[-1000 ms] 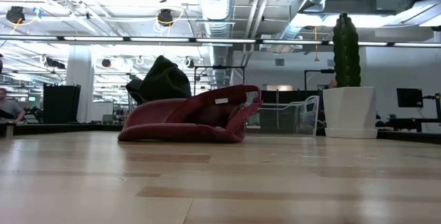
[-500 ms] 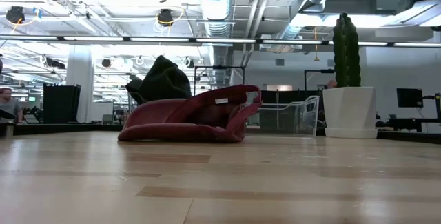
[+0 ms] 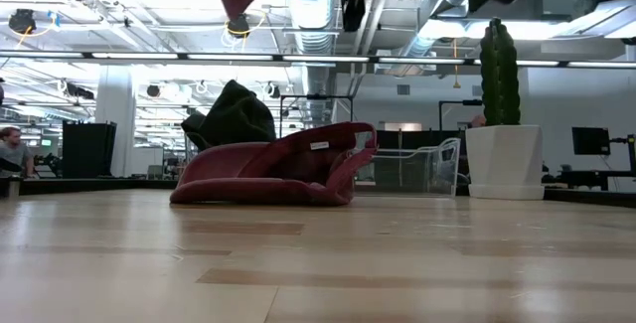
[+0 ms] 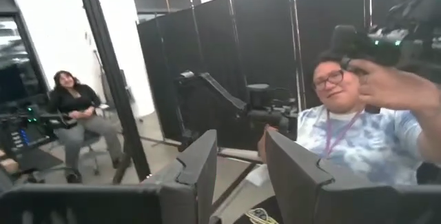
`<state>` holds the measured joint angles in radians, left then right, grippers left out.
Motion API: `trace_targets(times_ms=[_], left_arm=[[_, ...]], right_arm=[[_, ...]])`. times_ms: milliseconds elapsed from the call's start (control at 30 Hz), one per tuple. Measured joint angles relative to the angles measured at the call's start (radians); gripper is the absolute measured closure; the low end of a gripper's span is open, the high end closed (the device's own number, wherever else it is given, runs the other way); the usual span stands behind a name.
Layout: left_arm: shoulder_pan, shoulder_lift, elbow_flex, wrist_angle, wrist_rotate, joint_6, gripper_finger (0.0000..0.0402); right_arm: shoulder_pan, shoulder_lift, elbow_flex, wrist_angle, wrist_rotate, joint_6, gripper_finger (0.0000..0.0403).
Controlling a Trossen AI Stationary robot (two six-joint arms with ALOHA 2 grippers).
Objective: Pick & Place hat
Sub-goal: Put the right red cap into the right transparent bin
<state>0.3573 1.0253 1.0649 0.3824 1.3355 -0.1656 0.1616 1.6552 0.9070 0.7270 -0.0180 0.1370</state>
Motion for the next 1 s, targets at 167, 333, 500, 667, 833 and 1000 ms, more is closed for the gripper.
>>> trace_targets(times_ms=[167, 333, 500, 667, 833, 1000], left_arm=[[0.018, -0.009, 0.000, -0.009, -0.093, 0.048, 0.0280], [0.068, -0.015, 0.000, -0.166, -0.499, 0.137, 0.0274], [0.137, -0.024, 0.000, -0.351, -0.780, 0.210, 0.0274], [0.154, -0.044, 0.000, -0.443, -0.782, 0.244, 0.0277], [0.131, -0.080, 0.000, -0.530, -0.738, 0.268, 0.0277], [0.086, -0.122, 0.000, -0.645, -0.747, 0.330, 0.0277]], right_arm=[[-0.014, 0.060, 0.000, 0.053, 0.025, 0.030, 0.0402], [-0.040, 0.086, 0.000, 0.082, 0.026, 0.042, 0.0402], [-0.061, 0.086, 0.000, 0.081, 0.027, 0.042, 0.0402], [-0.093, 0.086, 0.000, 0.049, 0.020, 0.047, 0.0402], [-0.138, 0.086, 0.000, 0.019, 0.016, 0.073, 0.0402], [-0.166, 0.062, 0.000, -0.008, -0.011, 0.081, 0.0402]])
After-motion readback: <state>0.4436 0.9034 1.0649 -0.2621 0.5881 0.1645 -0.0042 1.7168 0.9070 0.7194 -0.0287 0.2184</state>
